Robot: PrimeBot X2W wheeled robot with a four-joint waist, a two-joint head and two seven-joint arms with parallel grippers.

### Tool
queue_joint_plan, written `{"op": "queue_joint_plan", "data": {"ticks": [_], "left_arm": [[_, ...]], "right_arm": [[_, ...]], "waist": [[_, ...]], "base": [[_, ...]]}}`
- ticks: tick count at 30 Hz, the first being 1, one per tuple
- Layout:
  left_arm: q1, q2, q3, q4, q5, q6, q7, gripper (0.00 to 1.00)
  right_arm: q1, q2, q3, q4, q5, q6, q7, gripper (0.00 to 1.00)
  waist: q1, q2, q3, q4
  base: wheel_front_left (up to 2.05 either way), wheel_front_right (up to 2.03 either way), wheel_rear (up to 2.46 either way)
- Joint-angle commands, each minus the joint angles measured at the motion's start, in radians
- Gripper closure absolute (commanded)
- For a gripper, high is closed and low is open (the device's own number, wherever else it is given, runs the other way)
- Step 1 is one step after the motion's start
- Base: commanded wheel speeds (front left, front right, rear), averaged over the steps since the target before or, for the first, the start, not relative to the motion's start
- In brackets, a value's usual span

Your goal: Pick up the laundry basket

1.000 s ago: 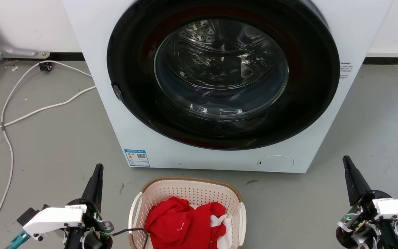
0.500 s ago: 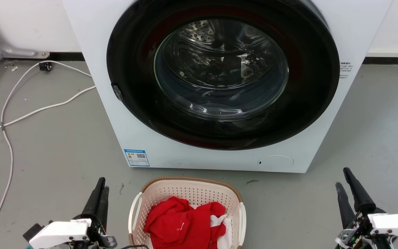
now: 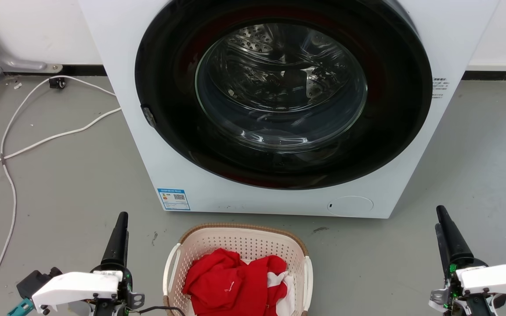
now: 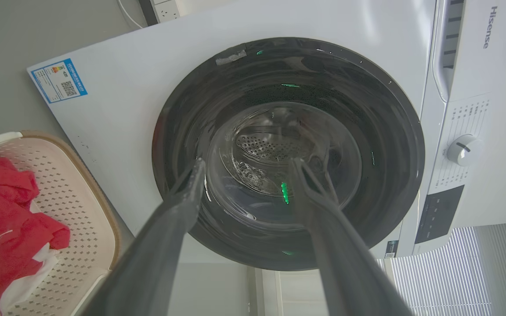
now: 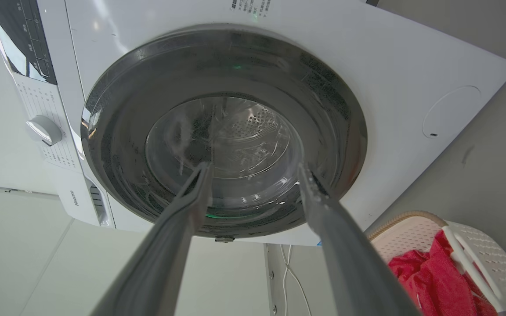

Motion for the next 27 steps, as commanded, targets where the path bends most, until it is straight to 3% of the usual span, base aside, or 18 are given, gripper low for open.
{"op": "queue_joint_plan", "data": {"ticks": [1,27], "left_arm": [[-0.022,0.003,-0.003,-0.032,0.051,0.005,-0.013,0.00],[0.000,0.004,-0.060,-0.130,0.512,0.075,-0.113,0.00]], "right_arm": [[-0.007,-0.002,0.005,-0.030,-0.057,0.000,-0.012,0.00],[0.031,-0.001,0.062,-0.126,-0.583,0.000,-0.112,0.00]], "waist": [[0.0000,-0.0001,0.001,0.000],[0.0000,-0.0001,0.005,-0.001]], "base": [[0.00,0.00,0.00],[0.00,0.00,0.00]]}}
